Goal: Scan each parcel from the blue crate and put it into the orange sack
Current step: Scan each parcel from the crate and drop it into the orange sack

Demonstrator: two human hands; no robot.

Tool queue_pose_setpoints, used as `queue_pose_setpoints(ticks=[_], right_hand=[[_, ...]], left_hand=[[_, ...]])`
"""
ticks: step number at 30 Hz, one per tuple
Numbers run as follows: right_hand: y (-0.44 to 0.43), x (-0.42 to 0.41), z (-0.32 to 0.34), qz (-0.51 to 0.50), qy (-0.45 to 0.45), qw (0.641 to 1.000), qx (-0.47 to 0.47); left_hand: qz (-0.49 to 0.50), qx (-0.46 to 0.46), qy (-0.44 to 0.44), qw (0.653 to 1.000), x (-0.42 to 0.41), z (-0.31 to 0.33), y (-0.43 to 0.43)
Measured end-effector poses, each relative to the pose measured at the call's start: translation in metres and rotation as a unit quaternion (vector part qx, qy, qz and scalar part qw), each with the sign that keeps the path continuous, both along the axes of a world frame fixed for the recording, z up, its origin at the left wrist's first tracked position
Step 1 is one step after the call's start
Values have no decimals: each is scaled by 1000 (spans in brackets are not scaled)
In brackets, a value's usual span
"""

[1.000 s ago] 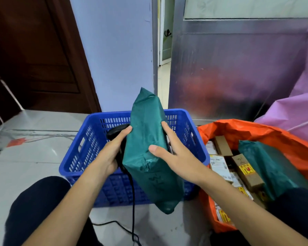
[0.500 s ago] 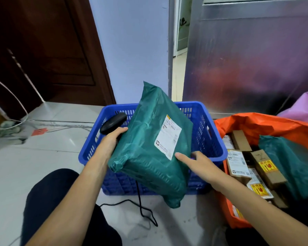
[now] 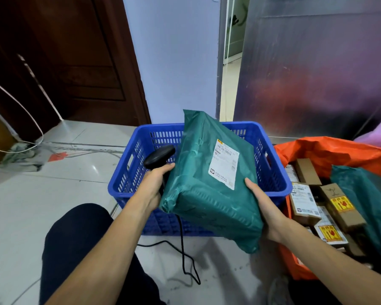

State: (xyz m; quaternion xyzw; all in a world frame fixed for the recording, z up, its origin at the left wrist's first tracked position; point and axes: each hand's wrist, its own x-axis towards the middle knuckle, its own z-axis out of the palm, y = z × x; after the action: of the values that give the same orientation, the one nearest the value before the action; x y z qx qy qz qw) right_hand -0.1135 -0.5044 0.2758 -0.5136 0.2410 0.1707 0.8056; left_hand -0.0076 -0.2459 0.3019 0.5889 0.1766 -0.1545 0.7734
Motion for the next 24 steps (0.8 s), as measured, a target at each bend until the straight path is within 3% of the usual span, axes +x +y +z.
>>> queue_pose_setpoints(ticks=[11, 24], right_hand=[[-6, -5, 19, -48, -35, 998, 15], [-66, 15, 53, -164, -136, 973, -83]], left_hand=[[1, 117, -73, 990, -3, -9, -16], [-79, 48, -154, 984, -5, 1, -30]])
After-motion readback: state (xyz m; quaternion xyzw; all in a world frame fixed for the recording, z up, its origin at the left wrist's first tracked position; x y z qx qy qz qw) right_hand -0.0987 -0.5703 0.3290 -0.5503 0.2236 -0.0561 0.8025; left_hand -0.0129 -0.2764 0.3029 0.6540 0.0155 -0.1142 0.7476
